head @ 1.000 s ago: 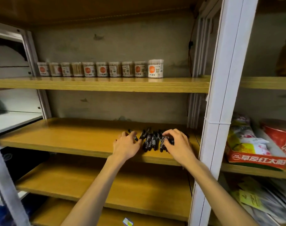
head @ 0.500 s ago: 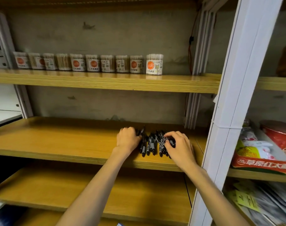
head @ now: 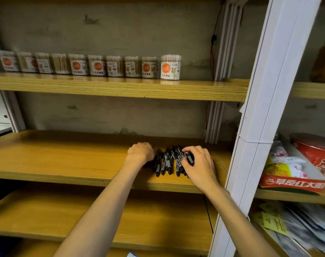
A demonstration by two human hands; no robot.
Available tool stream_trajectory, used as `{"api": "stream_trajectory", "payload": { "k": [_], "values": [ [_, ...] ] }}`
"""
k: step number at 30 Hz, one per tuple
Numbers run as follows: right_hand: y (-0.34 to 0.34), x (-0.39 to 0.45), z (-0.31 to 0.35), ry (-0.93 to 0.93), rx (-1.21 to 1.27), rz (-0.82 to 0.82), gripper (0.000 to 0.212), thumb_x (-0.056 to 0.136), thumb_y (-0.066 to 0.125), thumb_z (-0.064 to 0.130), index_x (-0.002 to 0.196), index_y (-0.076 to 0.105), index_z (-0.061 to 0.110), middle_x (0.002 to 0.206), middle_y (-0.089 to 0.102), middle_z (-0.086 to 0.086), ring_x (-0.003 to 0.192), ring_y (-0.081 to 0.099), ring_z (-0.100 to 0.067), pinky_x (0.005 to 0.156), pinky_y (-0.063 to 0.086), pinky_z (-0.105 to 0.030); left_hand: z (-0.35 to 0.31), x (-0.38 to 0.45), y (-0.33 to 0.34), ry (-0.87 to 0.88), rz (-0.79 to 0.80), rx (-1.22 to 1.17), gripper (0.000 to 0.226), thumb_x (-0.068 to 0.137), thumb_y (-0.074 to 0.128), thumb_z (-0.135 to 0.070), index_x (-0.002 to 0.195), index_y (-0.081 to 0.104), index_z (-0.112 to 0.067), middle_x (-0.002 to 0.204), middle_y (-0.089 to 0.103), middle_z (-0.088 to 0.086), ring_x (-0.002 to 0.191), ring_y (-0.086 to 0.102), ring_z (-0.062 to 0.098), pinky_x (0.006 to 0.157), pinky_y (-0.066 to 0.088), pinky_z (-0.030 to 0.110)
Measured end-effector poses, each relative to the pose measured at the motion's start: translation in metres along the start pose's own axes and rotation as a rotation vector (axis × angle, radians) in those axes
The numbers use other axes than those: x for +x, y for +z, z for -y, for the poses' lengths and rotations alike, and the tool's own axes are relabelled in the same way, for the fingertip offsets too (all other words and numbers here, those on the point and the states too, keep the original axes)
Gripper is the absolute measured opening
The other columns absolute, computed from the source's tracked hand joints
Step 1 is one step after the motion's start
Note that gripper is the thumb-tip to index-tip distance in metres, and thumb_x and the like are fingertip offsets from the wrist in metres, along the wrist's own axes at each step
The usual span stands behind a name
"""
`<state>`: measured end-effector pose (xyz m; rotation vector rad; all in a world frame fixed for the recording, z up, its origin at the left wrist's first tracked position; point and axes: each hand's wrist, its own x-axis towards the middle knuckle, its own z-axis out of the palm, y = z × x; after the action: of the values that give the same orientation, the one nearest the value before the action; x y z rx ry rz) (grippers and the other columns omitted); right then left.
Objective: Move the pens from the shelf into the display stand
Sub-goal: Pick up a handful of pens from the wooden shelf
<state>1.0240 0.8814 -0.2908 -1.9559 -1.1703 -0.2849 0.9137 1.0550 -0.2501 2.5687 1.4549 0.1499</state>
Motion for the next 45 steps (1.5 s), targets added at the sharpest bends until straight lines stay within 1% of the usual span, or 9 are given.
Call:
{"api": "stream_trajectory", "payload": {
  "k": [8, 13, 17, 21, 30, 33, 38, 40, 45],
  "values": [
    [0.001, 0.000, -0.004, 0.050, 0.073, -0.013, 0.028, 0.095, 0.064, 0.030, 0.123, 0.063, 0.032, 0.121, 0.057, 0.015, 0.115, 0.042, -0.002, 0.098, 0.034, -0.027, 0.006, -0.011, 0.001, 0.028, -0.081, 0.088, 0.035, 0.104, 0.045, -0.020, 0.134, 0.056, -0.007, 0.132, 0.062, 0.014, 0.122, 0.058, 0.032, 0.095, 0.048, 0.039],
    [0.000, -0.001, -0.003, 0.055, 0.063, -0.005, 0.026, 0.094, 0.064, 0.032, 0.121, 0.064, 0.032, 0.122, 0.058, 0.015, 0.118, 0.044, -0.005, 0.101, 0.036, -0.028, 0.030, -0.015, 0.005, 0.099, -0.244, -0.342, 0.029, 0.103, 0.053, -0.033, 0.094, 0.054, -0.005, 0.091, 0.058, 0.010, 0.083, 0.056, 0.028, 0.070, 0.042, 0.034],
    [0.000, -0.001, -0.002, 0.068, 0.074, -0.011, 0.026, 0.094, 0.065, 0.032, 0.120, 0.064, 0.031, 0.123, 0.058, 0.014, 0.118, 0.044, -0.006, 0.100, 0.036, -0.028, 0.048, -0.024, 0.010, 0.092, -0.402, -0.724, 0.025, 0.101, 0.056, -0.025, 0.083, 0.050, -0.009, 0.076, 0.055, 0.003, 0.063, 0.050, 0.015, 0.051, 0.034, 0.028],
    [-0.001, -0.001, -0.002, 0.078, 0.088, -0.018, 0.025, 0.094, 0.065, 0.032, 0.119, 0.064, 0.031, 0.121, 0.057, 0.014, 0.115, 0.042, -0.003, 0.100, 0.037, -0.029, 0.047, -0.029, 0.008, 0.102, -0.442, -1.124, 0.021, 0.101, 0.054, -0.023, 0.083, 0.057, -0.014, 0.062, 0.050, -0.002, 0.046, 0.043, 0.004, 0.051, 0.034, 0.027],
    [0.000, -0.001, -0.004, 0.090, 0.113, -0.030, 0.023, 0.094, 0.065, 0.031, 0.117, 0.065, 0.031, 0.118, 0.057, 0.015, 0.112, 0.040, -0.001, 0.099, 0.035, -0.028, 0.042, -0.035, 0.013, 0.043, -0.105, -1.554, 0.020, 0.105, 0.047, -0.005, 0.118, 0.057, -0.015, 0.104, 0.072, 0.006, 0.087, 0.068, 0.015, 0.078, 0.052, 0.031],
    [0.000, 0.000, -0.005, 0.089, 0.113, -0.033, 0.023, 0.093, 0.066, 0.031, 0.116, 0.065, 0.031, 0.118, 0.057, 0.015, 0.113, 0.041, -0.002, 0.099, 0.036, -0.028, 0.039, -0.033, 0.008, 0.058, -0.149, -1.598, 0.025, 0.102, 0.050, -0.002, 0.124, 0.057, -0.012, 0.107, 0.066, 0.004, 0.094, 0.062, 0.016, 0.087, 0.049, 0.033],
    [0.001, 0.000, -0.006, 0.091, 0.116, -0.038, 0.023, 0.093, 0.066, 0.031, 0.116, 0.065, 0.031, 0.118, 0.057, 0.015, 0.113, 0.041, -0.001, 0.101, 0.038, -0.030, 0.030, -0.031, 0.005, 0.191, -0.225, -1.637, 0.007, 0.099, 0.061, -0.017, 0.106, 0.059, -0.018, 0.078, 0.052, -0.006, 0.069, 0.045, 0.010, 0.066, 0.039, 0.026],
    [0.002, 0.000, -0.007, 0.090, 0.118, -0.039, 0.023, 0.093, 0.066, 0.031, 0.116, 0.065, 0.031, 0.118, 0.056, 0.016, 0.112, 0.040, 0.000, 0.100, 0.037, -0.029, 0.027, -0.032, 0.011, 0.219, -0.296, -1.565, 0.022, 0.092, 0.072, -0.032, 0.093, 0.056, -0.017, 0.066, 0.048, -0.010, 0.059, 0.041, 0.008, 0.058, 0.039, 0.022],
    [0.002, 0.000, -0.008, 0.079, 0.120, -0.040, 0.021, 0.094, 0.065, 0.030, 0.115, 0.065, 0.031, 0.116, 0.055, 0.017, 0.111, 0.040, 0.000, 0.100, 0.036, -0.028, 0.023, -0.031, 0.018, 0.171, -0.460, -1.361, 0.021, 0.089, 0.074, -0.036, 0.080, 0.066, -0.019, 0.063, 0.066, -0.008, 0.061, 0.062, 0.009, 0.066, 0.051, 0.027]
  ]
}}
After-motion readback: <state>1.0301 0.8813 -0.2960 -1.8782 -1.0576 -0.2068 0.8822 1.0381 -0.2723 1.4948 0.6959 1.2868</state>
